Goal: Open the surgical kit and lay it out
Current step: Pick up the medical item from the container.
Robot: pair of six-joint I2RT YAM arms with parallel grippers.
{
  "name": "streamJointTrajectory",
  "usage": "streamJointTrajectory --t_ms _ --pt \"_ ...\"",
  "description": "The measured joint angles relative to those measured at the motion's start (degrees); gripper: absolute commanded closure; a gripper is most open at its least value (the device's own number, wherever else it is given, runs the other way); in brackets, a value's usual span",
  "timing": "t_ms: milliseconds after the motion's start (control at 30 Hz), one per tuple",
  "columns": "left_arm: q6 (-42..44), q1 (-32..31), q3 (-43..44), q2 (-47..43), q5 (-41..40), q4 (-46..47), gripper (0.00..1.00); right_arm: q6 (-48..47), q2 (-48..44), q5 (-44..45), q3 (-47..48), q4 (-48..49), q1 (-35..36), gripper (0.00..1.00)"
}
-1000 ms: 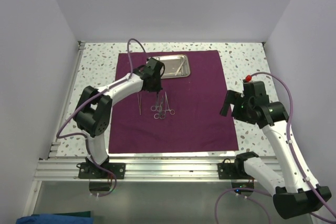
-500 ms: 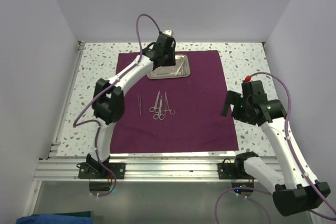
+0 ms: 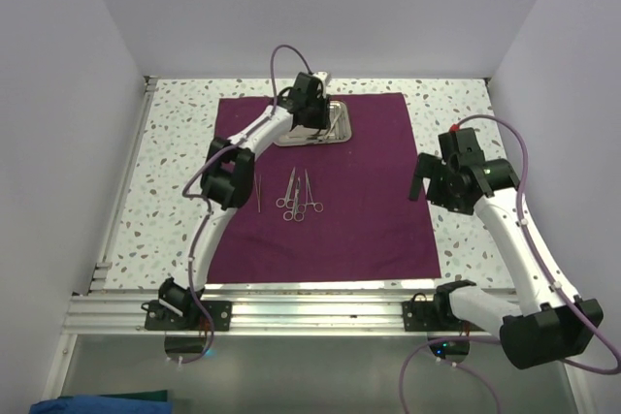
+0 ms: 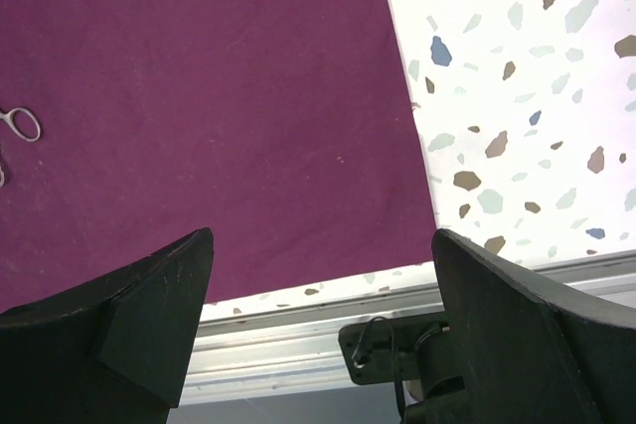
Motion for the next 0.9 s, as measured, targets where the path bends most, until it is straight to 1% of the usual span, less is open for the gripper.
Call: streamJointTrajectory --t_ms 100,267,400,467,567,733,900 --pt "1.27 0.31 0.17 0.11 2.45 2.1 0.66 -0.17 2.05 0.42 0.63 0.09 0.0 0.04" --pt "2.23 0.26 0.04 0.17 5.35 2.93 0.67 -0.44 4.96 0.74 0.66 0.24 0.0 0.04" --pt "3.72 -0.26 -2.23 0.17 6.4 5.27 0.67 -0.66 6.62 0.81 0.68 0.72 0.0 0.04" --pt "4.9 -0.9 -2.27 0.17 4.72 5.73 0.71 -0.83 7.02 0.81 0.7 0.85 0.0 0.04" --pt "5.84 -2.25 -2.27 0.13 -0.52 5.7 0.74 -1.16 7.21 0.83 0.72 1.03 0.0 0.04" --pt "7.19 -3.8 -2.25 0.11 -9.22 5.51 0.73 -1.84 7.21 0.92 0.72 1.14 -0.07 0.04" --pt "9.33 -3.78 -2.01 0.13 -16.17 4.44 0.71 -2.14 7.17 0.92 0.72 1.16 -0.48 0.04"
